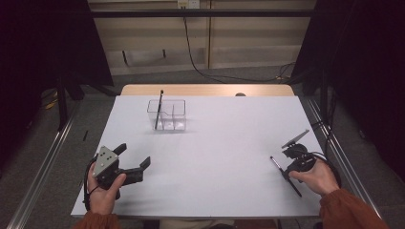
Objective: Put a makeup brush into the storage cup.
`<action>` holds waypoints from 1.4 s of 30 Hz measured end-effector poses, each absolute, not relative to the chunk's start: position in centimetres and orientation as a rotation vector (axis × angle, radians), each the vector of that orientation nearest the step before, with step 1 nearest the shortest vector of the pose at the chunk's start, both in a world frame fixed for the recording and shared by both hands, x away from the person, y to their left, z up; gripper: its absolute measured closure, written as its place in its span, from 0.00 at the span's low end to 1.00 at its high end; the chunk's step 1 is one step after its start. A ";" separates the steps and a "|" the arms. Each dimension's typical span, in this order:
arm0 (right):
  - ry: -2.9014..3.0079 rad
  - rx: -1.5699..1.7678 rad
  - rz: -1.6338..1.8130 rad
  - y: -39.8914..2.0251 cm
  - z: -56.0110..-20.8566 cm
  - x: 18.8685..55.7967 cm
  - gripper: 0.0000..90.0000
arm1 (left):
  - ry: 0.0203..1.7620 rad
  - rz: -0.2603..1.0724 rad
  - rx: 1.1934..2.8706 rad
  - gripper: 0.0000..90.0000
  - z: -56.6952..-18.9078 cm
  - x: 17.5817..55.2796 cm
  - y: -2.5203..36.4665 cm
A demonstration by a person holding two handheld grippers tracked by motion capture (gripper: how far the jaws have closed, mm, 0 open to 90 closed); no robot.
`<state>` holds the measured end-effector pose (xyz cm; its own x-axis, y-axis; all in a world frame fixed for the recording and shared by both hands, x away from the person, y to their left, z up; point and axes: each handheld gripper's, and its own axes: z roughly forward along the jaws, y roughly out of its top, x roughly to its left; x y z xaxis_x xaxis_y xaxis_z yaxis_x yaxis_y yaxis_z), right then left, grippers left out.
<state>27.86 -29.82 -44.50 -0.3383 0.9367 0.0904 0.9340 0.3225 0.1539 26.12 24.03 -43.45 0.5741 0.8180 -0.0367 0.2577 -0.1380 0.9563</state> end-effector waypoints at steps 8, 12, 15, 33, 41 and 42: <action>2.509 1.766 0.383 -29.9 -44.1 27.5 0.95 | 0.908 0.634 1.688 0.04 -43.4 26.0 24.1; 2.495 1.747 0.441 -29.9 -43.6 27.3 0.95 | 0.912 0.633 1.686 0.04 -43.4 26.1 24.1; 2.481 1.724 0.505 -29.9 -43.2 27.2 0.95 | 0.911 0.633 1.684 0.04 -43.4 26.1 24.1; 2.341 1.606 0.851 -30.5 -42.5 26.2 0.95 | 0.914 0.635 1.682 0.04 -43.4 26.1 24.2; 2.224 1.456 1.048 -30.7 -42.2 25.3 0.95 | 0.908 0.637 1.686 0.04 -43.4 26.1 24.1; 2.206 1.450 1.056 -30.7 -42.1 25.3 0.95 | 0.907 0.638 1.687 0.04 -43.4 26.1 24.1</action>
